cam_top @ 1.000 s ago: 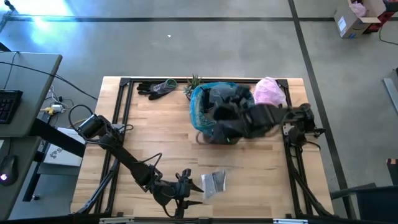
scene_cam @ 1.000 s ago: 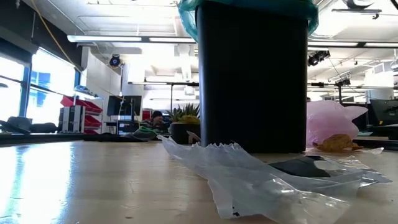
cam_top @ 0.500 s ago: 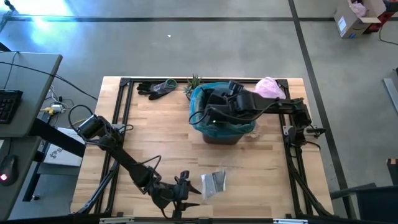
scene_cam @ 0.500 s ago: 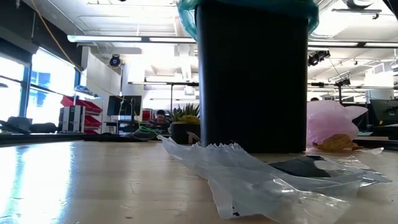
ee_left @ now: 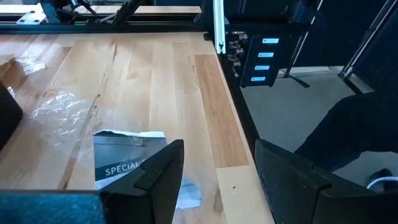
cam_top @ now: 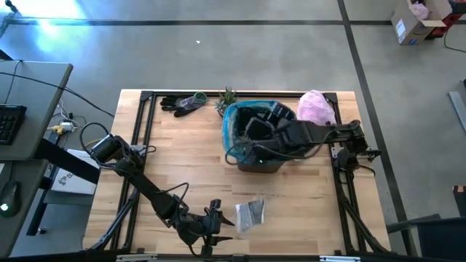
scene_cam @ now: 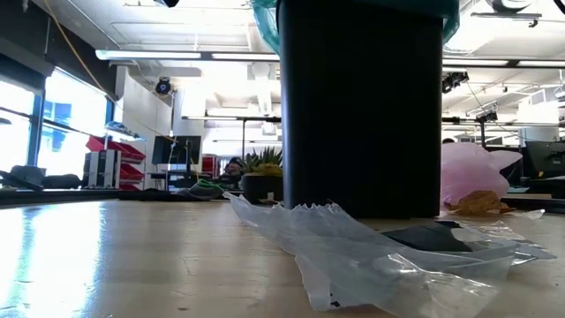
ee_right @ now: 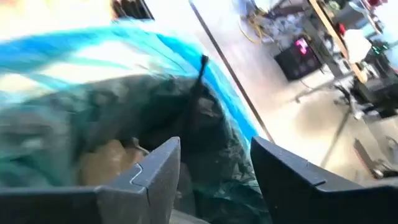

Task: Place trash/remove bag and relplace
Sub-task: Put the transparent plastic into the trash bin, then put the gray paper into the trash bin

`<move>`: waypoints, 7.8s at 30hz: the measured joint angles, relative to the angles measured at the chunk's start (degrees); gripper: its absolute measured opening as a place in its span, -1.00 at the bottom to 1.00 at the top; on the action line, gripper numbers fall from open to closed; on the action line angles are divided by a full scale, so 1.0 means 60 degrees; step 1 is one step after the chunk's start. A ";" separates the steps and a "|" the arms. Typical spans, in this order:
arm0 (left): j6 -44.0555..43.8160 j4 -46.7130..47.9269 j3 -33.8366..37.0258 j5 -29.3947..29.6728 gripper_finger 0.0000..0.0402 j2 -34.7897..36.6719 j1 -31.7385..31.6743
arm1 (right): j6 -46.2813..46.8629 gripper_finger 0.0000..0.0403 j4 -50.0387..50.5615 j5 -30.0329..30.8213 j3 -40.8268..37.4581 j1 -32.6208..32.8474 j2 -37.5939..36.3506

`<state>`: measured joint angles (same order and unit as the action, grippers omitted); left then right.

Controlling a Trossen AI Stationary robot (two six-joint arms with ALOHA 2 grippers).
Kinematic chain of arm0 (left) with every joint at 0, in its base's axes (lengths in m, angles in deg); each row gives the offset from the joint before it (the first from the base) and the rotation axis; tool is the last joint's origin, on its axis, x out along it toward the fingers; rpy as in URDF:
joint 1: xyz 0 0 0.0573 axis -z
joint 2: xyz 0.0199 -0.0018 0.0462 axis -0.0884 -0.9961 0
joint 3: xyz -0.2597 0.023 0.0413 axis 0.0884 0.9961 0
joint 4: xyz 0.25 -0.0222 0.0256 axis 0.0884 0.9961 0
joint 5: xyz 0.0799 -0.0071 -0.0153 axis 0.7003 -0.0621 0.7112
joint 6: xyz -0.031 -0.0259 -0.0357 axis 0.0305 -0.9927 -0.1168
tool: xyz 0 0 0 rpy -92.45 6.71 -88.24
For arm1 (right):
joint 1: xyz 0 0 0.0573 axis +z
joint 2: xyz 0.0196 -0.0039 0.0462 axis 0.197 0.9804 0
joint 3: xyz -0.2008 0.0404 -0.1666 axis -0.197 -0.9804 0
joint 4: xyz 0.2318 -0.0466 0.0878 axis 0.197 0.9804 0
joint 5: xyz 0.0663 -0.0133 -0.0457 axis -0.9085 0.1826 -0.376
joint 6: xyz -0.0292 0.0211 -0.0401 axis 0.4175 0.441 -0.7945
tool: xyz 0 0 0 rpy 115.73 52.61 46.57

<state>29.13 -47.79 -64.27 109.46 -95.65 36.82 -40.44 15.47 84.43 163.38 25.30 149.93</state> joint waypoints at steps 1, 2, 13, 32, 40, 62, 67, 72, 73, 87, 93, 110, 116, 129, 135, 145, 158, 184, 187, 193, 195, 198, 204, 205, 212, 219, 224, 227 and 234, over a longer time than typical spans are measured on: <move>0.0074 0.0043 0.0000 -0.0051 -0.08 0.0000 -0.0017 | 0.0030 -0.08 -0.0002 -0.0005 0.0109 0.0187 -0.0005; 0.0178 0.0114 0.0000 -0.0154 -0.08 0.0000 -0.0038 | 0.0102 -0.08 -0.0004 -0.0036 0.0193 0.0392 -0.0007; 0.1143 0.0625 0.0007 -0.1343 -0.08 -0.0709 -0.0773 | 0.1344 -0.10 -0.0680 -0.1165 0.0282 0.3270 0.0236; 0.1949 -0.1154 0.0000 -0.2287 -0.08 -0.2714 -0.1699 | 0.4072 -0.10 -0.0567 -0.0435 0.0275 0.5870 0.1539; 0.1439 -0.1054 -0.0058 -0.2269 -0.15 -0.3181 -0.1861 | 0.4346 -0.10 -0.0570 -0.0322 0.0275 0.5995 0.1679; 0.2374 -0.1042 0.0015 -0.2568 -1.00 -0.1314 -0.1778 | 0.4861 -0.10 -0.0573 -0.0115 0.0259 0.6237 0.1679; 0.3272 -0.1010 0.0025 -0.2163 -1.00 0.0033 -0.1701 | 0.5677 -0.10 -0.0683 -0.0228 -0.0373 0.6460 0.1679; 0.4393 -0.1050 0.0008 -0.1263 -1.00 0.1381 -0.1766 | 0.7119 -0.10 -0.1114 -0.0561 -0.1986 0.6704 0.1679; 0.4679 -0.1025 0.0011 -0.0957 -1.00 0.1628 -0.1830 | 0.7402 -0.10 -0.1413 -0.0661 -0.2409 0.6737 0.1679; 0.6326 0.0790 -0.1902 -0.0317 -1.00 0.2555 -0.5099 | 0.8078 -0.10 -0.7631 -0.1005 -0.6588 0.6829 0.1694; 0.5110 0.3139 -0.3110 -0.1864 -0.88 0.2401 -0.6321 | 0.8308 -0.10 -0.7591 -0.1178 -0.6772 0.6891 0.1694; 0.4563 0.3396 -0.3257 -0.3422 -0.21 0.2505 -0.6268 | 1.0814 -0.10 -0.6080 -0.2174 -0.6782 0.6962 0.1694; 0.4514 0.4443 -0.3260 -0.5470 -0.21 0.2505 -0.4761 | 1.4006 -0.10 -0.5172 -0.2577 -0.6781 0.7334 0.1694; 0.3731 0.5878 -0.3253 -0.3008 -0.21 -0.0390 -0.1941 | 1.5389 -0.10 -0.8329 -0.2354 -0.8639 0.6960 0.1694; 0.2704 0.5847 -0.3241 -0.3084 -0.21 -0.2149 -0.1916 | 1.4783 -0.10 -0.9778 -0.2208 -0.9202 0.6589 0.1681; 0.2172 0.5091 -0.3260 -0.3273 -0.21 -0.3369 -0.1917 | 1.4235 -0.10 -0.9680 -0.2363 -0.9206 0.6014 0.1677; 0.2218 0.4549 -0.3249 -0.2981 -0.21 -0.3395 -0.1923 | 1.1885 -0.22 -1.0930 -0.2501 -0.9222 0.5132 0.1705; 0.1206 0.7743 -0.3242 0.1148 -0.21 -0.0650 -0.1122 | 0.8972 -1.00 -0.5955 -0.0314 -0.5574 0.5773 0.1599; 0.0614 0.8598 -0.3246 0.1524 -0.21 -0.0206 -0.0958 | 0.8493 -1.00 -0.4056 0.0398 -0.4080 0.5758 0.1588; -0.0044 0.8869 -0.3246 0.1725 -0.21 -0.0111 -0.0688 | 0.7774 -1.00 -0.0225 0.1801 -0.1150 0.5427 0.1588; -0.0192 0.8876 -0.3246 0.1727 -0.21 -0.0242 -0.0626 | 0.7033 -1.00 -0.0011 0.2175 -0.0394 0.5245 0.1547; -0.0397 0.8811 -0.3171 0.1711 -0.21 -0.0405 -0.0571 | 0.5128 -1.00 -0.0069 0.2614 0.0635 0.4932 0.1443; -0.0802 0.7978 -0.2509 0.1532 -0.21 -0.0426 -0.0514 | 0.3770 -1.00 0.0035 0.3401 0.0173 0.4102 0.0225; -0.0823 0.7789 -0.2405 0.1490 -0.21 -0.0426 -0.0511 | 0.3583 -1.00 0.0011 0.3610 0.0187 0.3943 0.0113; -0.0891 0.6129 -0.1615 0.1227 -0.21 -0.0426 -0.0474 | 0.1602 -1.00 0.0001 0.3012 0.0184 0.2352 -0.0549; -0.0907 0.5033 -0.1172 0.1192 -0.21 -0.0430 -0.0484 | 0.0315 -1.00 0.0003 0.0780 0.0178 0.0346 -0.0566; -0.0985 0.4767 -0.1007 0.1168 -0.21 -0.0430 -0.0484 | 0.0334 -1.00 0.0002 -0.0893 -0.0127 -0.0796 -0.0517; -0.1099 0.4799 -0.0916 0.1071 -0.21 -0.0430 -0.0484 | 0.0512 -0.93 0.0003 -0.1724 -0.0494 -0.1287 -0.0517; -0.1289 0.4795 -0.0790 0.1011 -0.21 -0.0430 -0.0470 | 0.0932 -0.30 0.0001 -0.1345 -0.1085 -0.1186 -0.0513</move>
<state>21.40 -19.02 -69.01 115.53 -98.23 34.00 -34.84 15.48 76.36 156.88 18.19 146.85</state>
